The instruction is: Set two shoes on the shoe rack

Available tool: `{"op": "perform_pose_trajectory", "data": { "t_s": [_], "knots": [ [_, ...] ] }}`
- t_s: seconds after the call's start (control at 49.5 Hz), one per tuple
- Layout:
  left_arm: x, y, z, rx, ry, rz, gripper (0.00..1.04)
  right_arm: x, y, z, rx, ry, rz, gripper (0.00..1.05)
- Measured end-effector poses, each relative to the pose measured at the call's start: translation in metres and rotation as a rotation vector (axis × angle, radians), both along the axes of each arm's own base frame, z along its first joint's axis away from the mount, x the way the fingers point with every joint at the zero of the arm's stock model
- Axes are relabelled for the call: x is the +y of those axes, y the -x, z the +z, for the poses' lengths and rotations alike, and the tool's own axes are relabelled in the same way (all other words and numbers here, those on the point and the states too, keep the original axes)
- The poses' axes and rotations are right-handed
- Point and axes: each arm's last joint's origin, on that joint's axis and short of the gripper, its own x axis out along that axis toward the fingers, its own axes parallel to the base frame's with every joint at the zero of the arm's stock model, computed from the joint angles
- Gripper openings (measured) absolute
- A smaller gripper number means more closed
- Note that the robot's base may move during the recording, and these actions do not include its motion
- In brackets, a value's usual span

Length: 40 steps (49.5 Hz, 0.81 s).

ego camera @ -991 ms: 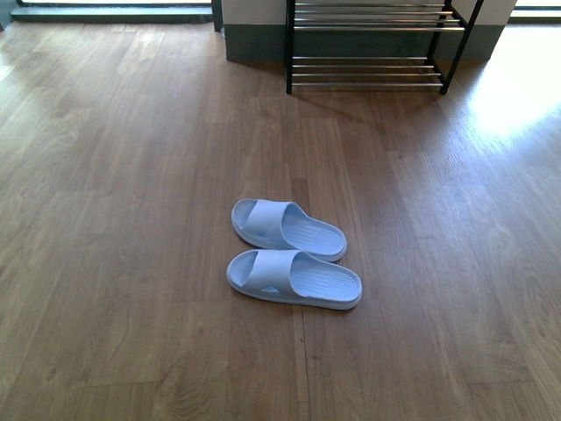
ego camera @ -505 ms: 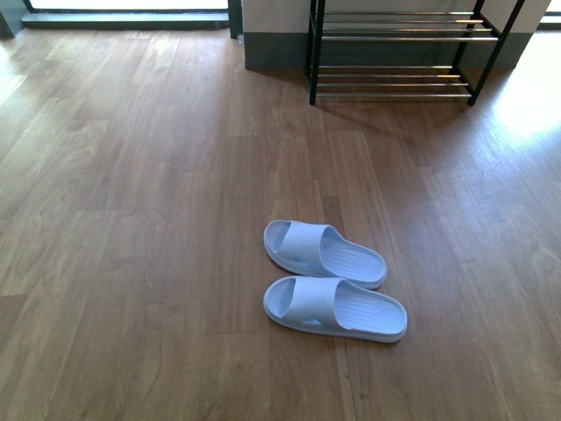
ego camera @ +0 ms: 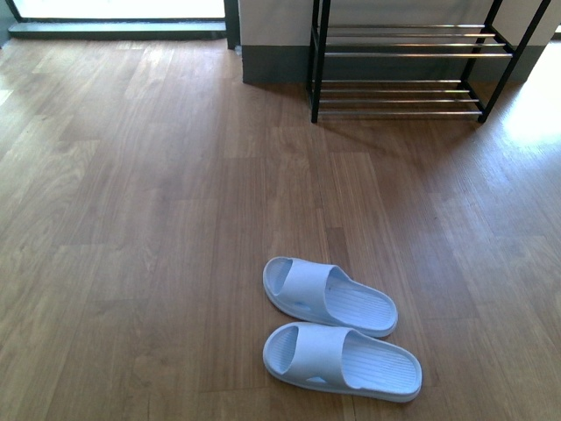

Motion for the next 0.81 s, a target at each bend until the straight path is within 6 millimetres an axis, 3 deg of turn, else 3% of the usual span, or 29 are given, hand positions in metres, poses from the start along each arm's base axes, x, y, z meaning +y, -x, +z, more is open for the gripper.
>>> {"op": "perform_pose_trajectory", "data": {
  "t_s": [0.809],
  "knots": [
    [0.0000,0.0000,0.0000,0.000,0.000,0.000,0.95,0.0000,0.0000,0.0000,0.000,0.000,0.000,0.95]
  ]
}}
